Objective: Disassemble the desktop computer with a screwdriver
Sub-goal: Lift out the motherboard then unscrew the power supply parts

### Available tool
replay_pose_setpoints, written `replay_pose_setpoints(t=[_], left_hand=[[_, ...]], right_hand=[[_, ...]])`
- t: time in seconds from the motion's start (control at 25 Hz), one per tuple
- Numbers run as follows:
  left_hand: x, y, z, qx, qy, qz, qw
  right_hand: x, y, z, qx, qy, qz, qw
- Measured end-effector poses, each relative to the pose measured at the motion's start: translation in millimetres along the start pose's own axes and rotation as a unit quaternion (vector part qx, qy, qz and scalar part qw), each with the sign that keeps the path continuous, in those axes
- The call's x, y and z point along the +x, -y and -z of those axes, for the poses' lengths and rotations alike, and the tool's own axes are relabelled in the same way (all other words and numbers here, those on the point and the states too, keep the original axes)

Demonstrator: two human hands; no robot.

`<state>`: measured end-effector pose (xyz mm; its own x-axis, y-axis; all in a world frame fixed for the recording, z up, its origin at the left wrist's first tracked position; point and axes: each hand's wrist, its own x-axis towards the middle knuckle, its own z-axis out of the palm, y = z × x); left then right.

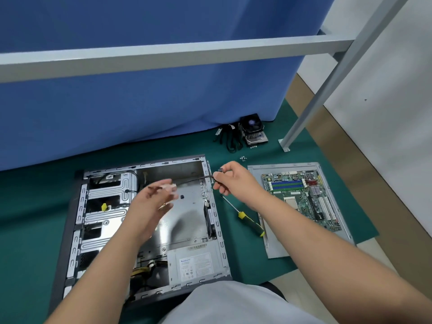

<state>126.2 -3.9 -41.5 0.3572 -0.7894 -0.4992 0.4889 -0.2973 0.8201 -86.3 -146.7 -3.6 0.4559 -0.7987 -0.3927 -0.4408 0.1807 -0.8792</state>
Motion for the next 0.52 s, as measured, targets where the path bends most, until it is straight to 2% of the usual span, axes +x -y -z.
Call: replay_pose_setpoints(t=[0.08, 0.16, 0.28, 0.4, 0.52], left_hand=[[6, 5, -13, -0.181, -0.028, 0.027, 0.983], [11, 9, -29, -0.244, -0.057, 0.039, 0.967], [22, 2, -47, -0.275, -0.070, 0.048, 0.958], [33, -14, -59, -0.308, -0.074, 0.109, 0.942], [41, -23, -72, -0.239, -0.047, 0.159, 0.957]], right_hand=[[-2, -6, -7, 0.042, 0.032, 0.007, 0.999], [-6, -13, -17, 0.029, 0.059, 0.018, 0.998], [-16, -24, -24, -0.069, 0.073, 0.033, 0.994], [-25, -27, -21, -0.130, 0.073, 0.066, 0.987], [-26, -20, -12, -0.238, 0.075, 0.143, 0.958]])
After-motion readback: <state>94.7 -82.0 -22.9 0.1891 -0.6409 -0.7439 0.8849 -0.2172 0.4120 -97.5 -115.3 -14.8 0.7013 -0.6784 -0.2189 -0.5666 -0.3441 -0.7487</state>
